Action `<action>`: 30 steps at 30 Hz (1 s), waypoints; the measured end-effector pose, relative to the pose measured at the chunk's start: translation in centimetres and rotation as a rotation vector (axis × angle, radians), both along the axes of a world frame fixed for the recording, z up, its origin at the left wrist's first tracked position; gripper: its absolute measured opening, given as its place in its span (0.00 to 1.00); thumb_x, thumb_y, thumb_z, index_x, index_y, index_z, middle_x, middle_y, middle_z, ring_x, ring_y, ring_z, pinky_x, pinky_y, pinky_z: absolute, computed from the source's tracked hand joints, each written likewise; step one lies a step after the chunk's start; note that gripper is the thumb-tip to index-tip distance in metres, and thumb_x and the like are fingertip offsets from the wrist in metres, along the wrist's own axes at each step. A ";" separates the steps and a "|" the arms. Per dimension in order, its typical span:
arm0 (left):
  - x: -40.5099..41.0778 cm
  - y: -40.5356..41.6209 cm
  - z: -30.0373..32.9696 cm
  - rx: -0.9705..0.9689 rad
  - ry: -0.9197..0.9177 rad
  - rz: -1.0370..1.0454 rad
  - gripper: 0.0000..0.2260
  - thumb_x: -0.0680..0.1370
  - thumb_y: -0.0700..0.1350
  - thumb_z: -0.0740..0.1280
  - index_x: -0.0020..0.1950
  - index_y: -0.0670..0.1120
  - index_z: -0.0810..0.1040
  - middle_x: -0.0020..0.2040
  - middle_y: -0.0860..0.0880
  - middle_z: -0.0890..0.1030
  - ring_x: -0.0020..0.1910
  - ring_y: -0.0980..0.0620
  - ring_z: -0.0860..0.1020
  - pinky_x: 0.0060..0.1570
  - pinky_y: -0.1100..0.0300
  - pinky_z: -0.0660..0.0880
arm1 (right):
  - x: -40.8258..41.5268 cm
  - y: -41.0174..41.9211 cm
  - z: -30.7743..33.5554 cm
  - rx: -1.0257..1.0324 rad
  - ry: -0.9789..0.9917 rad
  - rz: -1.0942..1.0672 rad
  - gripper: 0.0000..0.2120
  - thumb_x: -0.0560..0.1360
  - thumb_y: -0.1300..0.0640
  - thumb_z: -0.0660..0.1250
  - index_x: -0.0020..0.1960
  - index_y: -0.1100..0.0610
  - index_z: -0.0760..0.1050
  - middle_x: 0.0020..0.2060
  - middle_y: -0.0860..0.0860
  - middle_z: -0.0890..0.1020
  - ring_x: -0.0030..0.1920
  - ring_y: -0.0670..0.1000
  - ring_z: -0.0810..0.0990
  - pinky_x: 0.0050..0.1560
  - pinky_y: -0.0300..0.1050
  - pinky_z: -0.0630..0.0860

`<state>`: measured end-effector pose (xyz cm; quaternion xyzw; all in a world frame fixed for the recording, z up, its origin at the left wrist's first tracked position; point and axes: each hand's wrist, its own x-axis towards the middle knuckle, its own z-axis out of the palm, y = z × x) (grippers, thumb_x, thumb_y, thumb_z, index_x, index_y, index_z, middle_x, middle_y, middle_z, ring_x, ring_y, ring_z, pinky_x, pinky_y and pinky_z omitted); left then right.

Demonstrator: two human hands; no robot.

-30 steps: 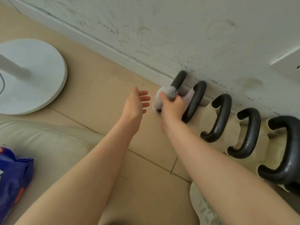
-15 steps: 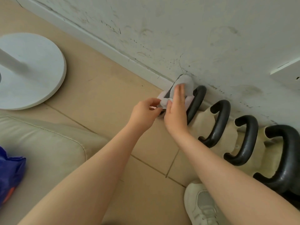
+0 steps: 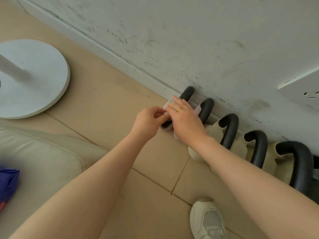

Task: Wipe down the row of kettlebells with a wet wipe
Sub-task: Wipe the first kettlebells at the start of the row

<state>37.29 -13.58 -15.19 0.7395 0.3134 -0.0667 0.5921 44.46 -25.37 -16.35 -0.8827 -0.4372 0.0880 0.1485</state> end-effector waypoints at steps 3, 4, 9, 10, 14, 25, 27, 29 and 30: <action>-0.3 0.1 -0.1 0.001 -0.004 0.004 0.09 0.75 0.45 0.68 0.54 0.46 0.79 0.50 0.48 0.83 0.41 0.55 0.78 0.31 0.72 0.70 | 1.1 -1.0 0.5 -0.070 -0.049 0.149 0.19 0.74 0.69 0.60 0.64 0.62 0.72 0.65 0.58 0.73 0.72 0.58 0.63 0.70 0.47 0.49; -0.3 0.1 -0.1 0.010 0.002 -0.019 0.10 0.75 0.44 0.68 0.55 0.46 0.79 0.51 0.48 0.83 0.41 0.56 0.78 0.31 0.72 0.70 | 2.0 -1.3 0.9 -0.102 -0.070 0.176 0.22 0.74 0.70 0.60 0.67 0.60 0.70 0.69 0.56 0.70 0.73 0.56 0.60 0.71 0.45 0.46; 0.2 0.0 0.4 0.178 0.034 -0.179 0.10 0.75 0.45 0.66 0.56 0.47 0.80 0.45 0.53 0.81 0.27 0.61 0.71 0.24 0.72 0.64 | 5.5 -1.4 2.1 -0.196 -0.125 -0.017 0.27 0.75 0.71 0.52 0.71 0.54 0.62 0.74 0.52 0.61 0.75 0.52 0.54 0.73 0.45 0.43; 0.3 0.0 0.5 0.200 0.041 -0.184 0.11 0.76 0.46 0.66 0.57 0.47 0.80 0.48 0.52 0.81 0.30 0.60 0.71 0.27 0.70 0.65 | 5.4 -1.0 2.1 -0.200 -0.126 -0.019 0.25 0.76 0.70 0.51 0.70 0.55 0.63 0.73 0.52 0.63 0.75 0.52 0.55 0.74 0.46 0.44; 0.7 -0.4 0.7 0.240 0.048 -0.171 0.13 0.76 0.47 0.66 0.60 0.47 0.78 0.53 0.50 0.82 0.41 0.52 0.75 0.38 0.62 0.69 | 3.5 -0.5 2.1 -0.182 -0.127 0.152 0.22 0.74 0.66 0.51 0.66 0.60 0.70 0.68 0.57 0.71 0.73 0.57 0.59 0.73 0.49 0.49; 1.7 -0.7 1.0 0.219 0.135 -0.203 0.13 0.74 0.47 0.67 0.59 0.49 0.78 0.54 0.49 0.82 0.43 0.47 0.77 0.42 0.57 0.73 | 7.7 0.2 0.8 -0.089 0.198 -0.115 0.28 0.70 0.75 0.57 0.67 0.58 0.67 0.68 0.54 0.68 0.68 0.52 0.65 0.67 0.41 0.62; 1.9 -0.5 1.0 0.227 0.143 -0.216 0.12 0.74 0.48 0.67 0.57 0.50 0.79 0.52 0.49 0.83 0.39 0.48 0.75 0.39 0.59 0.72 | 7.3 0.6 0.9 -0.062 0.249 -0.205 0.27 0.70 0.74 0.58 0.66 0.58 0.68 0.67 0.53 0.68 0.67 0.52 0.66 0.63 0.36 0.62; 1.9 -0.3 1.0 0.236 0.145 -0.232 0.10 0.74 0.48 0.67 0.55 0.51 0.79 0.51 0.50 0.83 0.35 0.51 0.73 0.35 0.60 0.69 | 6.8 0.7 1.1 -0.058 0.214 -0.197 0.24 0.70 0.74 0.59 0.64 0.58 0.70 0.65 0.53 0.69 0.66 0.52 0.67 0.61 0.36 0.63; 1.8 -0.2 1.0 0.241 0.144 -0.236 0.10 0.74 0.48 0.67 0.54 0.51 0.79 0.50 0.51 0.83 0.34 0.51 0.72 0.35 0.61 0.69 | 6.5 0.5 1.3 -0.071 0.168 -0.135 0.24 0.70 0.74 0.58 0.63 0.59 0.70 0.65 0.54 0.69 0.67 0.52 0.65 0.63 0.38 0.63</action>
